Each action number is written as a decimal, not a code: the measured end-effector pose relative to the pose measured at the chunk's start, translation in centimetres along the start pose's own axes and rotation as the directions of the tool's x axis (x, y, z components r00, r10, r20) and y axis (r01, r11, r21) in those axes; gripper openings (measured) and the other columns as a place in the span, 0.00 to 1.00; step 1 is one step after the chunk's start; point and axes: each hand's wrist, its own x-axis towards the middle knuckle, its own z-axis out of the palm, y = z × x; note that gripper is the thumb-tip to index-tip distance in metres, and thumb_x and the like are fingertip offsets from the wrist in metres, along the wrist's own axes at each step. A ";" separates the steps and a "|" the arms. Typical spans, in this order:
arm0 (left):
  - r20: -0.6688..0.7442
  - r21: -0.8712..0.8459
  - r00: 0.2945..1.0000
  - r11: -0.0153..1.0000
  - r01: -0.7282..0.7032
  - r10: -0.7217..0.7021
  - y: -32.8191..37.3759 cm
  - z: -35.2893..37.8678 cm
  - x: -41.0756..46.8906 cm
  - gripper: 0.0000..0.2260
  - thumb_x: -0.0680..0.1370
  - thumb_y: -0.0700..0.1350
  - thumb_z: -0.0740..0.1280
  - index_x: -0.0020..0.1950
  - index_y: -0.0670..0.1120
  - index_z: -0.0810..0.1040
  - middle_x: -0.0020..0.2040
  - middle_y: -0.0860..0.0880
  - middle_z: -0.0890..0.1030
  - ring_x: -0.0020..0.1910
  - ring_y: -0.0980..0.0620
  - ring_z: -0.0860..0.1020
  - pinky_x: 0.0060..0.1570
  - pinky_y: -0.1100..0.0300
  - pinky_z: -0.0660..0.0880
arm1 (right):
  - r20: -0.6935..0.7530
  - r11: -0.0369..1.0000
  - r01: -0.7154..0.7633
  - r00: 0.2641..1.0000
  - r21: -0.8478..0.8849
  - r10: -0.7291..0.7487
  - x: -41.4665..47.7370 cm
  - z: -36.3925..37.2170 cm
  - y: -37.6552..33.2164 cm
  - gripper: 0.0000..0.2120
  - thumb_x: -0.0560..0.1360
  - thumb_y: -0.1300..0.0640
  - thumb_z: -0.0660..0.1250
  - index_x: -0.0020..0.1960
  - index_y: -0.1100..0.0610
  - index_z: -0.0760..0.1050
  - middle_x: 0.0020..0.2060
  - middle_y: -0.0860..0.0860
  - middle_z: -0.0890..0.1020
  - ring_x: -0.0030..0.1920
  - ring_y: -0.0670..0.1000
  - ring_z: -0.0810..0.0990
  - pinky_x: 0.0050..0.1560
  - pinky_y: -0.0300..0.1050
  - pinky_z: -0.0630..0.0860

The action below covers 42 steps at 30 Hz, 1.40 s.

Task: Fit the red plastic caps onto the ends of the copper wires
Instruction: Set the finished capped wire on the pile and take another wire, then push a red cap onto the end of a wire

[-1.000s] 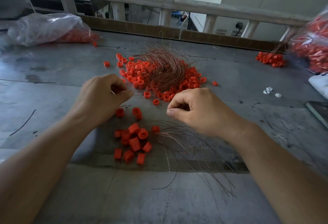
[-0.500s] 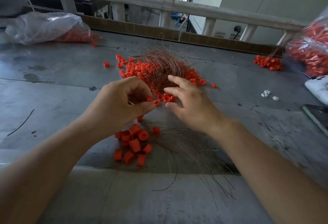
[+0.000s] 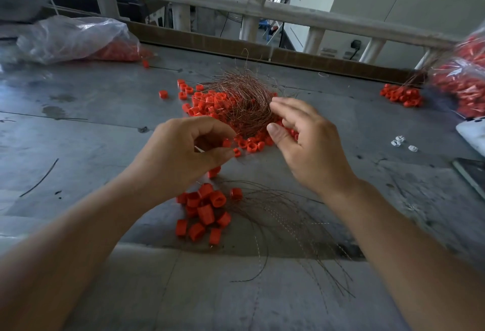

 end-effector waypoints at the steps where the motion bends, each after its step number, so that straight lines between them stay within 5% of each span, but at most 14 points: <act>1: 0.002 0.009 1.000 1.000 -0.005 0.005 0.1 0.0 0.0 0.15 0.68 0.41 0.73 0.41 0.63 0.77 0.37 0.57 0.81 0.37 0.62 0.79 0.40 0.73 0.75 | -0.027 0.999 0.012 1.000 0.030 -0.012 -0.1 -0.2 -0.3 0.17 0.76 0.61 0.63 0.64 0.65 0.70 0.63 0.56 0.73 0.63 0.52 0.72 0.64 0.51 0.70; 10: 0.082 0.042 0.982 0.984 -0.171 0.168 1.4 -0.1 -0.3 0.12 0.66 0.55 0.65 0.47 0.60 0.79 0.61 0.62 0.73 0.45 0.65 0.78 0.43 0.71 0.75 | -0.079 0.972 0.203 0.978 0.121 -0.194 -1.5 0.3 -3.2 0.16 0.74 0.60 0.64 0.58 0.67 0.75 0.57 0.57 0.78 0.57 0.53 0.77 0.58 0.47 0.75; 17: 0.084 -0.069 0.966 0.968 -0.240 0.245 1.6 0.2 -0.4 0.13 0.68 0.43 0.68 0.51 0.55 0.77 0.45 0.62 0.79 0.45 0.68 0.78 0.44 0.76 0.72 | -0.039 0.952 0.258 0.966 0.167 -0.256 -1.8 0.9 -3.1 0.15 0.74 0.60 0.64 0.58 0.66 0.75 0.57 0.56 0.78 0.58 0.47 0.74 0.62 0.38 0.70; 22: 0.097 -0.508 0.987 0.860 -0.059 0.125 1.9 -0.6 -0.5 0.15 0.63 0.45 0.75 0.49 0.53 0.83 0.46 0.55 0.84 0.47 0.56 0.82 0.47 0.68 0.76 | 0.046 0.914 0.086 0.992 0.397 -0.114 -1.6 0.4 -2.8 0.20 0.76 0.56 0.59 0.67 0.60 0.67 0.56 0.46 0.76 0.59 0.43 0.74 0.60 0.38 0.71; 25: 0.105 -0.652 0.991 0.758 0.006 0.082 1.8 -0.9 -0.5 0.14 0.62 0.45 0.73 0.46 0.50 0.84 0.46 0.51 0.85 0.47 0.54 0.82 0.47 0.65 0.76 | 0.073 0.932 0.078 0.991 0.353 -0.110 -1.6 0.4 -2.5 0.19 0.75 0.57 0.61 0.65 0.60 0.69 0.43 0.43 0.77 0.47 0.42 0.78 0.50 0.34 0.75; 31: 0.072 -0.651 0.997 0.758 0.041 0.008 1.9 -1.0 -0.3 0.13 0.61 0.45 0.72 0.45 0.47 0.84 0.44 0.47 0.85 0.47 0.50 0.82 0.48 0.63 0.77 | -0.077 0.965 0.151 0.988 0.215 -0.137 -1.1 -0.3 -2.1 0.07 0.73 0.64 0.64 0.48 0.61 0.79 0.37 0.38 0.75 0.37 0.37 0.75 0.41 0.26 0.70; 42: 0.132 -0.631 0.991 0.769 0.098 -0.018 2.3 -0.5 -0.5 0.16 0.58 0.41 0.75 0.44 0.50 0.84 0.41 0.50 0.85 0.44 0.55 0.82 0.44 0.68 0.76 | -0.026 0.977 0.147 0.989 0.157 -0.145 -1.1 -0.3 -2.1 0.03 0.72 0.63 0.66 0.43 0.61 0.79 0.35 0.45 0.76 0.36 0.38 0.73 0.39 0.26 0.67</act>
